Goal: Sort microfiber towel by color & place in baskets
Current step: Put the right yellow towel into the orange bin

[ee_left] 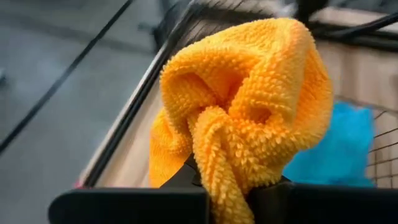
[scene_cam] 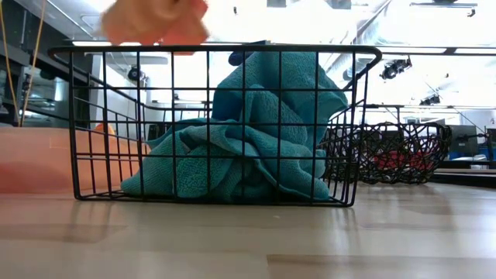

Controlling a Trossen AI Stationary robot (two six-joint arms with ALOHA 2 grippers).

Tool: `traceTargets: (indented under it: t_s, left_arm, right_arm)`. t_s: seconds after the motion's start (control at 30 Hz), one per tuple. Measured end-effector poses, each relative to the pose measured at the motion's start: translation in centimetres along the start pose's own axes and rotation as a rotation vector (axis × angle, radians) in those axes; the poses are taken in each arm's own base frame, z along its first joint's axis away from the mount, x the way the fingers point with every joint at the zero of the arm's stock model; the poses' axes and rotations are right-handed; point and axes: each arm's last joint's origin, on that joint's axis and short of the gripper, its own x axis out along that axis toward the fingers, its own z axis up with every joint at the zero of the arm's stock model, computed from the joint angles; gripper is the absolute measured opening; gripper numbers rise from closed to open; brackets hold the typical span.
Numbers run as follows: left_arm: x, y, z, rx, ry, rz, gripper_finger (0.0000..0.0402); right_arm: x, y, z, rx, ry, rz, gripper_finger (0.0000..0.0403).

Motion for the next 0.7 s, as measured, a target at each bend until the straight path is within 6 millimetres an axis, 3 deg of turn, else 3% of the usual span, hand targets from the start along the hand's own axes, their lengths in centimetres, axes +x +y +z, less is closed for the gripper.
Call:
traceTargets:
  t_s: [0.2,0.47,0.7]
  left_arm:
    - [-0.7,-0.5,-4.7,-0.156,0.013,0.027,0.0001]
    - [2.9,-2.5,-10.6,-0.242,-0.024,-0.052,0.0001]
    - [5.1,-3.0,-14.4,-0.138,0.224,0.007,0.0]
  right_arm:
    - [0.3,-1.3,0.0,-0.101,0.015,-0.096,0.0272]
    - [1.6,-3.4,-0.5,-0.134,0.086,-0.154,0.0272]
    - [1.4,-4.5,-1.9,-0.067,0.217,-0.141,0.0272]
